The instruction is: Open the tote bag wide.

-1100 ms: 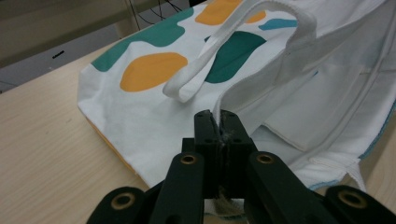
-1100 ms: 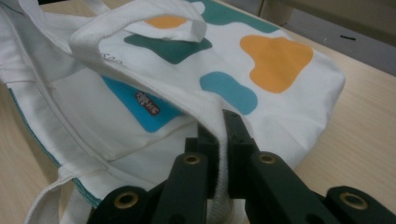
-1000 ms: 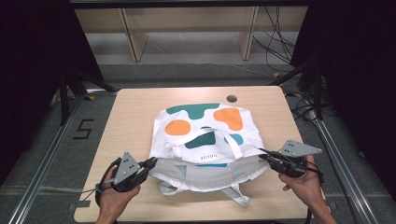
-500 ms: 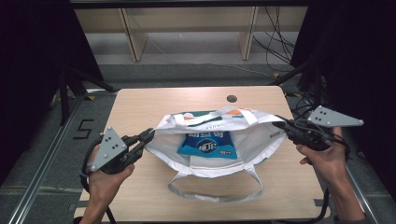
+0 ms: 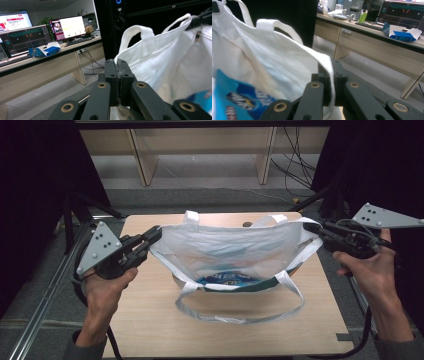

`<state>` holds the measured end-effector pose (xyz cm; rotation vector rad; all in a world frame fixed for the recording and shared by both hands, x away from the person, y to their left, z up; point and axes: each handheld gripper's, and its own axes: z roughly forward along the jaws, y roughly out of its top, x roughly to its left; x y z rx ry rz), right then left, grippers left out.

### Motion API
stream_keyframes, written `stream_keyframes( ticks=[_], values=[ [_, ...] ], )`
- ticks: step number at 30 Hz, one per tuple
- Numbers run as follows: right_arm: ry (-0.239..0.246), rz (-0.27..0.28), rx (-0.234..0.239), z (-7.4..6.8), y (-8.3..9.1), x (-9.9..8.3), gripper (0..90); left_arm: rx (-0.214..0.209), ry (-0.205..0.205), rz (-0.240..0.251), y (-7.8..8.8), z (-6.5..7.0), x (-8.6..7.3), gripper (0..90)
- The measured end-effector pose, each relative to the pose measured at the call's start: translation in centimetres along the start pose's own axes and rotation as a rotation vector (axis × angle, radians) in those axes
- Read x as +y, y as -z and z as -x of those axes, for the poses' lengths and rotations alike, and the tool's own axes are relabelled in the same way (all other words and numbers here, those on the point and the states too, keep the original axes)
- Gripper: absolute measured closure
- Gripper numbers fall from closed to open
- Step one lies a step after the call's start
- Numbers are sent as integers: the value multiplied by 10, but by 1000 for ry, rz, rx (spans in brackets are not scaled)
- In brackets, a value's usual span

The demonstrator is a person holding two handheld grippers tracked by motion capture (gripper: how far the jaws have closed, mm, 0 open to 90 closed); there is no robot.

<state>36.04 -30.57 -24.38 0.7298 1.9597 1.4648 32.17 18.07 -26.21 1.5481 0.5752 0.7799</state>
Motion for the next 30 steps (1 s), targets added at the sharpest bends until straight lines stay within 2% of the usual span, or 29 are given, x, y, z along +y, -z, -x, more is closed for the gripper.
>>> stream_keyframes(
  ticks=[2, 3, 7, 11, 13, 14, 15, 16, 17, 19, 21, 22, 23, 27, 28, 30],
  values=[
    [-3, 0, 4, 2, -2, 2, 887, -1, 13, -11, -7, -5, 0, 880],
    [-8, 1, -6, 6, -8, 2, 887, 12, 64, -18, -14, -11, -5, 880],
    [-19, 3, -10, 11, -16, -2, 886, 20, 61, -26, -22, -19, -13, 880],
    [-21, -42, -23, 13, -27, -15, 886, 20, 69, -60, -29, -21, -29, 879],
    [-26, -41, -20, 14, -29, -22, 886, 9, 78, -67, -29, -21, -36, 878],
    [-26, -41, -20, 14, -29, -22, 886, 9, 76, -74, -29, -20, -40, 878],
    [-4, -53, -37, 13, -32, -27, 886, 10, 66, -83, -30, -18, -45, 878],
    [-15, -75, -37, 11, -32, -29, 886, 14, 48, -110, -31, -16, -52, 877],
    [-15, -75, -37, 11, -32, -29, 886, 14, 48, -110, -31, -16, -52, 877],
    [-3, -93, -45, 11, -34, -37, 886, 2, 62, -146, -34, -14, -68, 876],
    [8, -97, -49, 12, -36, -41, 886, -4, 71, -158, -37, -14, -75, 876],
    [-6, -110, -48, 11, -37, -45, 886, -3, 80, -160, -38, -14, -78, 876],
    [-8, -126, -56, 12, -40, -51, 886, 1, 107, -173, -42, -16, -84, 875],
    [-19, -137, -61, 16, -46, -59, 886, 10, 119, -184, -54, -20, -89, 875],
    [-8, -140, -64, 18, -47, -60, 885, 10, 119, -184, -54, -20, -89, 875],
    [-23, -128, -77, 18, -49, -62, 885, 14, 121, -188, -60, -22, -92, 874]
  ],
)
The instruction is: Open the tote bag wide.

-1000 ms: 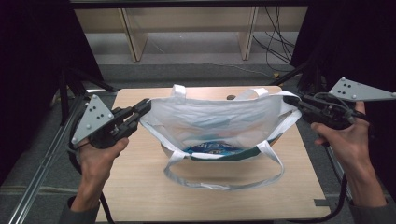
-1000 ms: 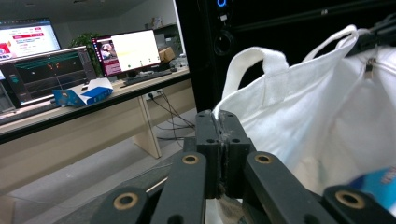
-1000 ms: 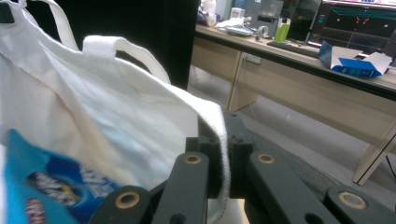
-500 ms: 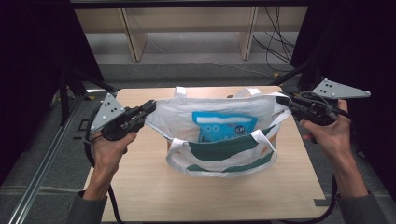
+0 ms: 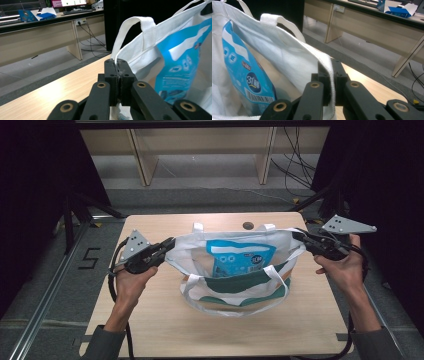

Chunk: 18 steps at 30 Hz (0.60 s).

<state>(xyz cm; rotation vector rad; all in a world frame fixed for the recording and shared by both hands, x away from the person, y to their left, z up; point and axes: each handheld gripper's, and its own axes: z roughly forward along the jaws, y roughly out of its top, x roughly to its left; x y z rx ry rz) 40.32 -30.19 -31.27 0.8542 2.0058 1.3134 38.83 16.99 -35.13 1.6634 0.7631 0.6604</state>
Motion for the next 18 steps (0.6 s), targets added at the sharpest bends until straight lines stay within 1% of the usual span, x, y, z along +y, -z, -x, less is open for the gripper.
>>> stream_keyframes(
  ticks=[1, 2, 3, 4, 5, 6, 7, 8, 9, 10, 11, 12, 13, 14, 15, 16, 17, 18],
  values=[
    [-1, -12, -1, 1, -2, -2, 886, 4, 11, -2, -4, -2, -4, 874],
    [-22, -21, 2, -1, -3, -4, 885, 8, 15, -3, -6, -3, -6, 874],
    [-12, 0, 1, 0, -6, -6, 885, 9, 19, -6, -7, -5, -9, 874],
    [-21, -7, 4, -1, -6, -7, 885, 8, 29, -4, -8, -5, -11, 874],
    [-11, -10, 8, -1, -7, -9, 885, 7, 40, 3, -8, -6, -13, 874],
    [10, 1, -4, -1, -9, -10, 885, 7, 40, 3, -8, -6, -13, 873],
    [5, -16, -4, -2, -9, -12, 885, 9, 43, 5, -9, -6, -15, 873],
    [12, -17, -14, -3, -11, -14, 884, 9, 39, -2, -10, -6, -16, 873],
    [12, -17, -14, -3, -11, -14, 884, 14, 35, -6, -11, -6, -16, 873],
    [-13, -7, -14, -5, -15, -20, 884, 19, 31, -11, -12, -7, -17, 873],
    [-29, -9, -5, -6, -16, -24, 884, 23, 29, -20, -16, -7, -19, 873],
    [-29, -9, -5, -6, -16, -24, 884, 23, 29, -20, -16, -7, -19, 873],
    [-45, 2, -9, -7, -17, -29, 884, 22, 33, -26, -17, -7, -20, 873],
    [-44, 14, -18, -8, -22, -38, 883, 24, 29, -45, -21, -8, -25, 871],
    [-45, -22, -4, -8, -21, -40, 883, 22, 35, -47, -23, -8, -27, 871],
    [-45, -22, -4, -8, -21, -40, 883, 22, 35, -47, -23, -8, -27, 870],
    [-53, -8, -12, -9, -21, -41, 882, 16, 35, -57, -26, -9, -32, 869],
    [-53, -8, -12, -9, -21, -41, 882, 16, 35, -57, -26, -9, -32, 869]
  ],
)
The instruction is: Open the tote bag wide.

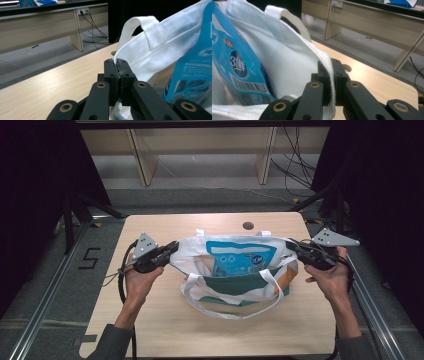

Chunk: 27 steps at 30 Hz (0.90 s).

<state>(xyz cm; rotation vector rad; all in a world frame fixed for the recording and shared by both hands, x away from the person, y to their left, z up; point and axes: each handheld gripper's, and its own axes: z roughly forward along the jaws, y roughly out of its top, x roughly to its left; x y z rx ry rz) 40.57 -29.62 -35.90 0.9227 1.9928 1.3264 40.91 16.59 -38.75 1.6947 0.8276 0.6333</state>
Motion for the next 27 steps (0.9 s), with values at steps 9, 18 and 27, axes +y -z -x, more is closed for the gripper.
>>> stream_keyframes(
  ticks=[9, 18, 27],
  values=[
    [12, -38, 9, -3, -2, -10, 875, -18, -8, -55, -10, 4, -19, 862],
    [18, -84, 16, -4, -4, -23, 871, -21, -26, -91, -19, 8, -31, 857],
    [39, -161, 16, 2, -20, -43, 871, -13, -50, -164, -36, 8, -52, 850]
  ],
)
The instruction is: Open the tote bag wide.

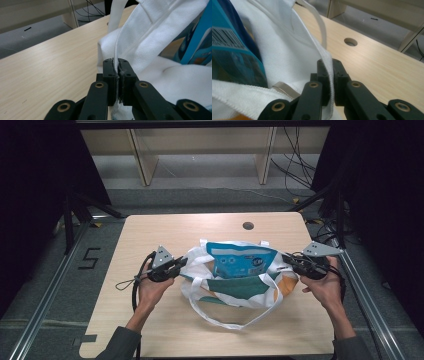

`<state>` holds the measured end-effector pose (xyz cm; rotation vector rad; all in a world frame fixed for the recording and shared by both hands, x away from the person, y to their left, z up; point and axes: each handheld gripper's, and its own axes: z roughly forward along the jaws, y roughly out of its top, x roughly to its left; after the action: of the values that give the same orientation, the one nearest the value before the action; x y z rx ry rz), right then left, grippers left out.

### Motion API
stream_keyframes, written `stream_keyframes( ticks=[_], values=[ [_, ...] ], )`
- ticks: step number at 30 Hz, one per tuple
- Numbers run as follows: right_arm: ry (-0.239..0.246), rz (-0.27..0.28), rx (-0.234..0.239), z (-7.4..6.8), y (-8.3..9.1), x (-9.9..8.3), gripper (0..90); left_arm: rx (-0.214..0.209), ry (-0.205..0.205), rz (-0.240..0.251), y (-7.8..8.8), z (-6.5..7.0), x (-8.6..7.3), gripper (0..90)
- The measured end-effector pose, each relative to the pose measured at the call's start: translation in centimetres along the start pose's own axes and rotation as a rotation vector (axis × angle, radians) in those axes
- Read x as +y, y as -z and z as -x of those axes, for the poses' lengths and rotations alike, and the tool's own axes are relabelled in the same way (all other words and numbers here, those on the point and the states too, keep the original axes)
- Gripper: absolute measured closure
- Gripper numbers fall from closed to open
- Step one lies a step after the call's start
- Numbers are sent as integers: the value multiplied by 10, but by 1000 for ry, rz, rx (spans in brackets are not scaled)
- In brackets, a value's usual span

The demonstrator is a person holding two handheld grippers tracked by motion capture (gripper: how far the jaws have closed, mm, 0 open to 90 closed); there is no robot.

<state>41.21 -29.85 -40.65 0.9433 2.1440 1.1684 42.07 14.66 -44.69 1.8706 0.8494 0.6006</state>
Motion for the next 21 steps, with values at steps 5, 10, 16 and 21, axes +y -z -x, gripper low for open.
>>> stream_keyframes(
  ticks=[5, 10, 16, 21],
  values=[
    [-17, -41, 5, -3, -6, -5, 871, 4, -15, -32, -7, 1, -8, 849],
    [18, -59, -6, -3, -14, -12, 871, 2, -29, -78, -16, 3, -19, 846],
    [15, -99, 16, -2, -22, -22, 871, -3, -48, -127, -25, 2, -31, 844],
    [17, -186, 37, 1, -38, -41, 877, -16, -60, -181, -31, 4, -40, 841]
  ],
)
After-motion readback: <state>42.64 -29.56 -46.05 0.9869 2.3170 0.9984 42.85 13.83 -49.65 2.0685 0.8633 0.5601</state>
